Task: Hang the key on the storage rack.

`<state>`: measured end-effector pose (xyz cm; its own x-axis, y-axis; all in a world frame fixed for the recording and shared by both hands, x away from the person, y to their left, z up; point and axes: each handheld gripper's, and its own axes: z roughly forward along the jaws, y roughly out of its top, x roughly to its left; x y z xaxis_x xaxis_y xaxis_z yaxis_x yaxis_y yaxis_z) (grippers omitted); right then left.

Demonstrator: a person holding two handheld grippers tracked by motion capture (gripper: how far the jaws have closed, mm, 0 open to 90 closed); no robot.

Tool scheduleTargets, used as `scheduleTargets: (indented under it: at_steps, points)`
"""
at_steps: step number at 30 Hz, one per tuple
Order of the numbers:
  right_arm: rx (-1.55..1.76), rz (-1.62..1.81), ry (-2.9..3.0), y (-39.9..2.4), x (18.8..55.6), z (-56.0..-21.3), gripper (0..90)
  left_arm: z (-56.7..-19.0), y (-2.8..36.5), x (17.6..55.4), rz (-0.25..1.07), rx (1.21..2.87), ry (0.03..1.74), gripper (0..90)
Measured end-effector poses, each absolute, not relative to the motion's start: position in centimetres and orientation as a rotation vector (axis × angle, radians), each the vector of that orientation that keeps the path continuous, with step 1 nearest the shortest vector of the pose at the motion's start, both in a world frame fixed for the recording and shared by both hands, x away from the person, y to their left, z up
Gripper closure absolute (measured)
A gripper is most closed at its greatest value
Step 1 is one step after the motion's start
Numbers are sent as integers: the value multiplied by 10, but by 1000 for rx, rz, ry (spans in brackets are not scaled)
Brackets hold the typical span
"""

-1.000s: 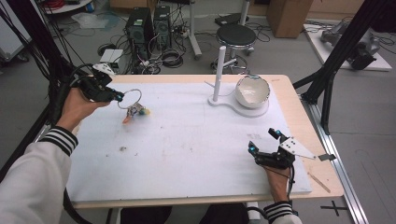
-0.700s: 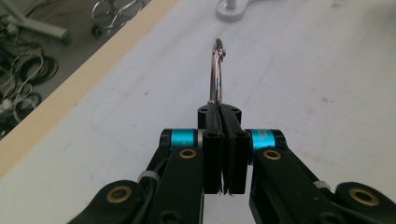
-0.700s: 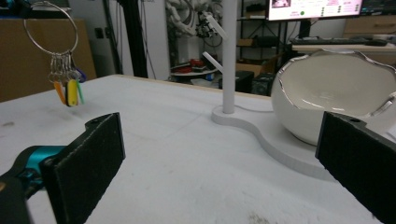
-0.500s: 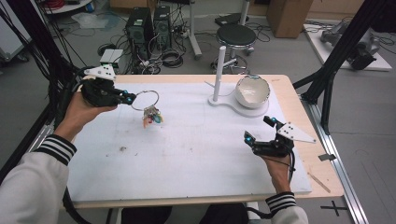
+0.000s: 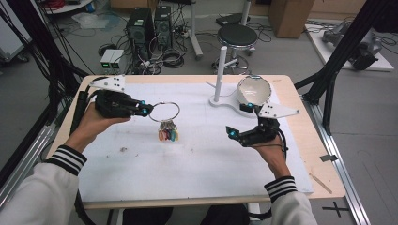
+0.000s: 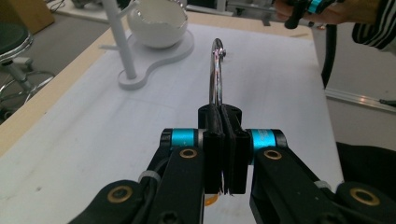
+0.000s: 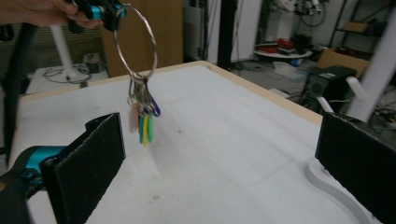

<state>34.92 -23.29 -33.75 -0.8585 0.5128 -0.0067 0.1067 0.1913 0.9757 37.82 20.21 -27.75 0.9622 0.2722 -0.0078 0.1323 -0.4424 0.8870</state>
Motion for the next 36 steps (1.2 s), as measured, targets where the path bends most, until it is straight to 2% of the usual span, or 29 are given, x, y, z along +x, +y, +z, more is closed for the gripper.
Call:
scheduleTargets:
  at_steps: [21, 28, 30, 32, 36]
  points:
    - [380, 1788, 2386, -184, 372, -312, 10, -279, 161, 375, 50, 1986, 161, 875]
    - [321, 1793, 2467, -174, 375, -310, 86, -282, 154, 375, 36, 2002, 128, 875]
    - [323, 1799, 2490, -173, 375, -311, 195, -282, 153, 375, 30, 2002, 129, 875]
    - [292, 1798, 2503, -172, 376, -311, 213, -282, 152, 375, 29, 2004, 124, 875]
    - [245, 1784, 2537, -169, 376, -312, 330, -283, 150, 374, 18, 2002, 120, 875]
